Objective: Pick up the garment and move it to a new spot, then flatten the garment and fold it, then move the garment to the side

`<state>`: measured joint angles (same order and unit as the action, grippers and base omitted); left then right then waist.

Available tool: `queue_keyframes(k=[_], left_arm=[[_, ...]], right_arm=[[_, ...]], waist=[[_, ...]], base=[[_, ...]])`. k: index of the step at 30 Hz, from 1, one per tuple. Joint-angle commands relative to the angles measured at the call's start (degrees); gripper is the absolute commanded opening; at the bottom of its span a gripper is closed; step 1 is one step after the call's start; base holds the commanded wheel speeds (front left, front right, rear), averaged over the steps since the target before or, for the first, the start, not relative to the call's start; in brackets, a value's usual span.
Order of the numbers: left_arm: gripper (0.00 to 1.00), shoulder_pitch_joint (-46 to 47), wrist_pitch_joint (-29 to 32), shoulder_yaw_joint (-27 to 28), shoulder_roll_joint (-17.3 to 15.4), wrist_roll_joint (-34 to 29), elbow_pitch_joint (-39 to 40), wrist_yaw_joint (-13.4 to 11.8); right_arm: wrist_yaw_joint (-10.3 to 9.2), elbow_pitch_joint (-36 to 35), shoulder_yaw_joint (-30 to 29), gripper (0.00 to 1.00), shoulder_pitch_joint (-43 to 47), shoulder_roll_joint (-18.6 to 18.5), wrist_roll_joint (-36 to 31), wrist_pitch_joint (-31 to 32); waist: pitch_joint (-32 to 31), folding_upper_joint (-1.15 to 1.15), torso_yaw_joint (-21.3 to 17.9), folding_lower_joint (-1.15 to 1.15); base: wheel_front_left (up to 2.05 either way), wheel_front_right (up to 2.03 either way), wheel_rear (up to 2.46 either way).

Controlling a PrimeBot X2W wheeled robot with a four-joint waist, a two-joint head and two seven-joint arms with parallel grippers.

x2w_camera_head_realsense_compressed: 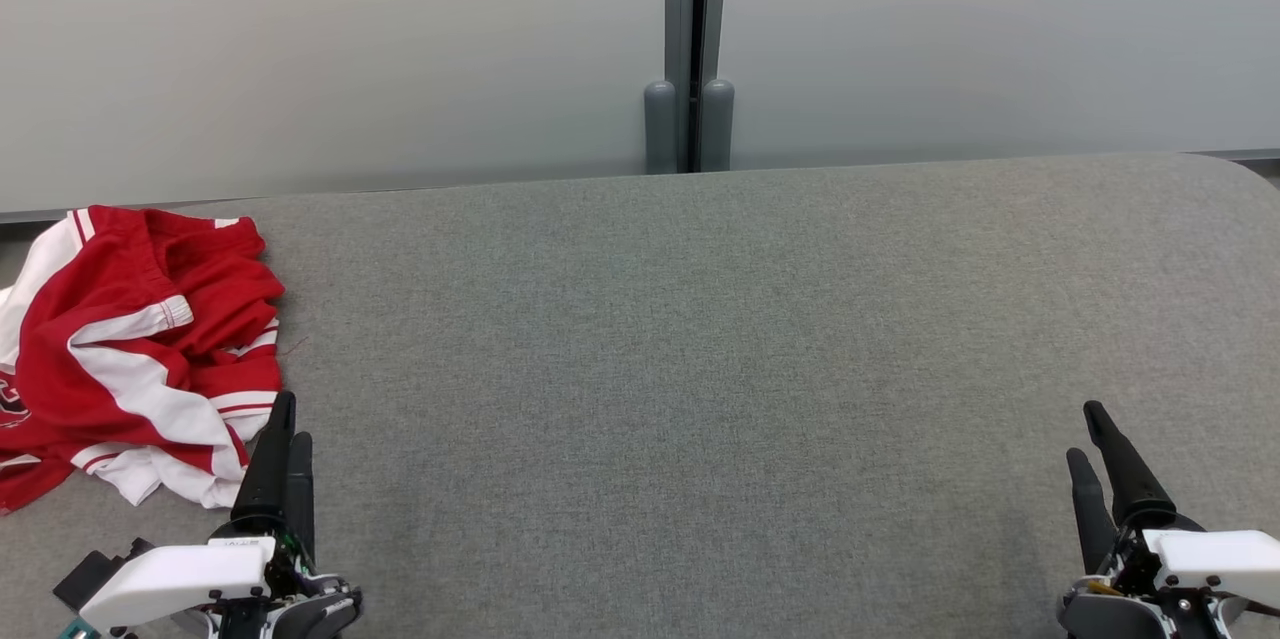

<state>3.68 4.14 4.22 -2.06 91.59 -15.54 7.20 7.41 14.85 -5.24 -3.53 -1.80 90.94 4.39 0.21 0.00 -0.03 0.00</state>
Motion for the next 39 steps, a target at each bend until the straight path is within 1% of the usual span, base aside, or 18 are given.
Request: queue_keyframes(k=[1,7,14,18,27,33,35,36,39], left_arm=[[1.0,0.8,-0.34,-0.36,-0.43,-0.8,1.21,-0.03],[1.0,0.27,-1.96,-1.58,-0.48,-4.7,1.74,-0.66],[1.0,-0.34,-3.71,-2.95,-0.54,-10.45,2.84,-1.43],[1.0,-0.66,-4.66,-3.56,-0.57,-16.56,3.31,-2.09],[1.0,-1.73,-6.63,-4.81,-0.63,-27.98,4.27,-3.16],[1.0,-2.45,-7.85,-5.75,-0.66,-36.04,4.63,-3.67],[1.0,-2.6,-8.26,-5.95,-0.67,-38.31,4.65,-3.81],[1.0,-2.6,-8.26,-5.95,-0.67,-38.31,4.65,-3.81],[1.0,-3.02,-8.99,-6.34,-0.69,-43.2,4.56,-3.99]], right_arm=[[0.07,-1.37,0.03,1.0,-0.55,-0.54,-0.89,-0.59],[0.08,-2.57,0.4,1.0,0.15,-0.61,-6.32,-2.22],[0.08,-4.55,0.71,1.0,0.83,-0.68,-16.04,-3.97],[0.08,-5.69,1.06,1.0,1.21,-0.72,-21.98,-4.9],[0.09,-7.6,3.17,1.0,2.15,-1.88,-35.43,-6.91],[0.09,-8.5,4.24,1.0,2.61,-2.44,-42.16,-8.13],[0.09,-8.7,4.5,1.0,2.75,-2.63,-44.09,-8.51],[0.09,-8.7,4.5,1.0,2.75,-2.63,-44.09,-8.51],[0.09,-8.95,5.02,1.0,3.03,-3.02,-47.64,-9.32]], waist=[[0.01,0.0,-0.01,0.0],[0.06,0.0,-0.11,0.0],[0.06,0.0,-0.23,0.0],[0.04,0.0,-0.3,0.0],[-0.02,0.0,-0.52,0.0],[0.02,0.0,-0.68,0.0],[0.03,0.0,-0.72,0.0],[0.03,0.0,-0.72,0.0],[0.02,0.0,-0.77,0.0]], base=[[0.0,0.0,0.0],[0.0,0.0,0.0],[0.0,0.0,0.0],[0.0,0.0,0.0],[0.0,0.0,0.0],[0.0,0.0,0.0],[0.0,0.0,0.0],[0.0,0.0,0.0],[0.0,0.0,0.0]])
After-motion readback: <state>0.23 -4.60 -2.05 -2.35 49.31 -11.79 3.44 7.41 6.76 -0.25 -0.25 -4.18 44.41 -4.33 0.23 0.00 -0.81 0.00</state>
